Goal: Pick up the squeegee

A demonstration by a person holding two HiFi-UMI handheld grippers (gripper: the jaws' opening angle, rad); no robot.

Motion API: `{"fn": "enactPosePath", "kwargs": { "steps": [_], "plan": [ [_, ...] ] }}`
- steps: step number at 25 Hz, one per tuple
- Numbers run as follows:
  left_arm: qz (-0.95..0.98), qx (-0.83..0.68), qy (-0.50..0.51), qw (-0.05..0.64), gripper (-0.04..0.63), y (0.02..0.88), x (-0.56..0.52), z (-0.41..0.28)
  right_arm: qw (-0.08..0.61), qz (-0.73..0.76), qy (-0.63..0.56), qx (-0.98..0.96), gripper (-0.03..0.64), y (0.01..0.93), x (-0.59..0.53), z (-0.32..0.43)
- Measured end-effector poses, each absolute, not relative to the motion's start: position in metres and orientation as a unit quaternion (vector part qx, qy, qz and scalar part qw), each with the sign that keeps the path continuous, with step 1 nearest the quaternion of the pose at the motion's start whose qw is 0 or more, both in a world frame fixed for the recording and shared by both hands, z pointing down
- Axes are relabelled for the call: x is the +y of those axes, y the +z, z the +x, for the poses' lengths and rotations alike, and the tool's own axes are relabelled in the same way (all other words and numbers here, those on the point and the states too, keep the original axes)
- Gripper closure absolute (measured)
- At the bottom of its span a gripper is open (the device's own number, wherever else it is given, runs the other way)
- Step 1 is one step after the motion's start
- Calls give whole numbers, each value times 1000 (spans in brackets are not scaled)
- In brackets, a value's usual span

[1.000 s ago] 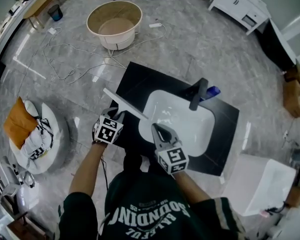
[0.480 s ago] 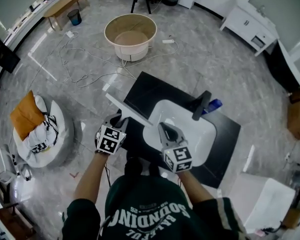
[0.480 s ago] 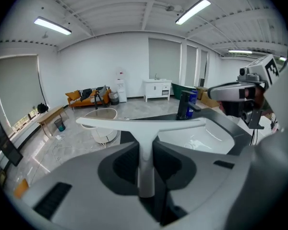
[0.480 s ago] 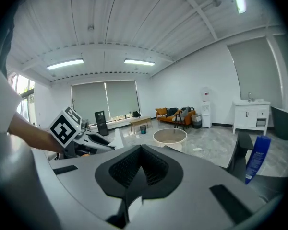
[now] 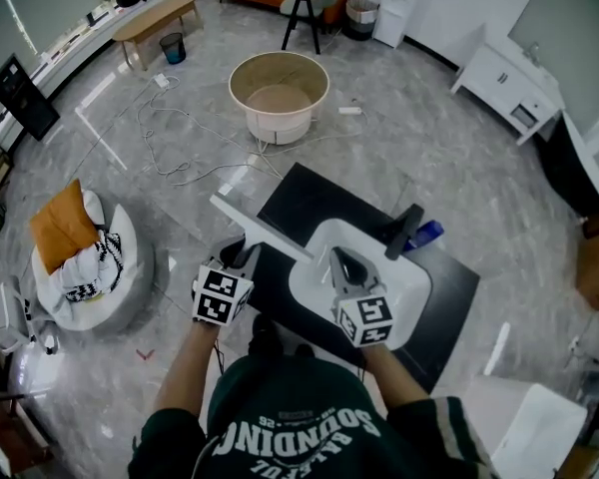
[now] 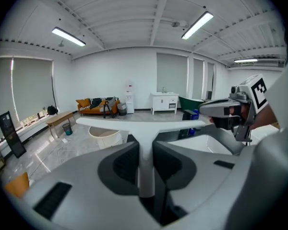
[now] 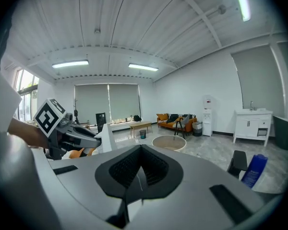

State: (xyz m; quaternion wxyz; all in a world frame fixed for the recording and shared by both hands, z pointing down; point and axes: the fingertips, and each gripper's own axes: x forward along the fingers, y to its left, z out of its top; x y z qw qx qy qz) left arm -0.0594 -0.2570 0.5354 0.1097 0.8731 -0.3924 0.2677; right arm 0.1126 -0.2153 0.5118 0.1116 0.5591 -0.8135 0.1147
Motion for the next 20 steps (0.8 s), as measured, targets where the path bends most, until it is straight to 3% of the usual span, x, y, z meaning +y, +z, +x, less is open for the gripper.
{"fn": "enactPosePath", "kwargs": {
  "steps": [20],
  "plan": [
    [878,-405,223,122,520,512,-256,-56,105,560,107,-815,617,507,-211,110]
  ]
}}
